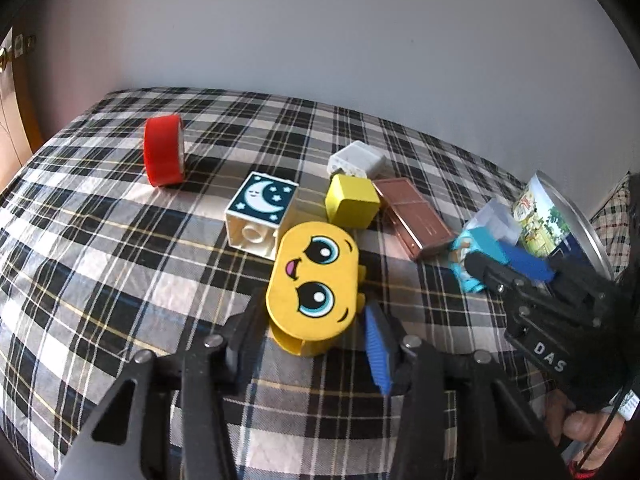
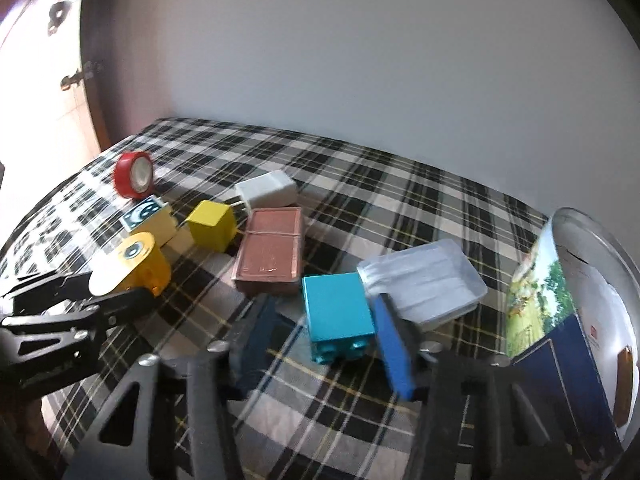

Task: Organize rigid objects
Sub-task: 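Grasp the teal block with the right tool while the left tool grasps the yellow face box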

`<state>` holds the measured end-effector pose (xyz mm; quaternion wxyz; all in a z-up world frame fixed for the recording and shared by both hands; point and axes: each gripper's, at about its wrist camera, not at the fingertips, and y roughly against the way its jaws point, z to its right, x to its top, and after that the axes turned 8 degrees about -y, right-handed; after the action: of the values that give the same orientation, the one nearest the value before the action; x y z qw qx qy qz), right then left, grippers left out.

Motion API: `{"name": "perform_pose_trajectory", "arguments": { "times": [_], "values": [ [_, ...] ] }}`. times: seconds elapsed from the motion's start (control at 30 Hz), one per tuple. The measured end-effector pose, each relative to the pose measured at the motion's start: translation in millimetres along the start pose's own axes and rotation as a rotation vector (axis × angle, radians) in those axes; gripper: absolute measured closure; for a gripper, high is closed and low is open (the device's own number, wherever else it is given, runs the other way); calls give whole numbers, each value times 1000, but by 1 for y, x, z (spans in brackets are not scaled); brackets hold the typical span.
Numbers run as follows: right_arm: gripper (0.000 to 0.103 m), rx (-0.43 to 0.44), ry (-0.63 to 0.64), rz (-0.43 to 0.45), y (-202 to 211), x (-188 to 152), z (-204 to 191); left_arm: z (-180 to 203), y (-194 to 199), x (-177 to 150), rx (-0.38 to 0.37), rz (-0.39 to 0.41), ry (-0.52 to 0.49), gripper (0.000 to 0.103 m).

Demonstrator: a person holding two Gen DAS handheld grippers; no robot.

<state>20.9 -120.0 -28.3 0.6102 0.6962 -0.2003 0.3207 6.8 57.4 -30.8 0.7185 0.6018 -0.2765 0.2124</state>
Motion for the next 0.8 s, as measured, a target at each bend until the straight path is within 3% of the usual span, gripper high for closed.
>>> {"name": "perform_pose_trajectory", "arguments": {
  "times": [0.2,0.33,0.5,0.63,0.8],
  "values": [
    [69,106,-86,-46,0,-3,16,0,-1,0,-7,1,-2,59],
    [68,119,-116,-106,-11,-2,16,0,-2,-1,-6,1,-3,59],
    [69,116,-111,-102,-11,-3,13,-1,-2,-1,-10,4,4,59],
    [69,135,-117,-9,9,-5,13,-4,0,-1,-26,18,24,59],
    [69,136,-113,125,39,-9,22,1,12,-2,-54,96,10,60]
  ]
}}
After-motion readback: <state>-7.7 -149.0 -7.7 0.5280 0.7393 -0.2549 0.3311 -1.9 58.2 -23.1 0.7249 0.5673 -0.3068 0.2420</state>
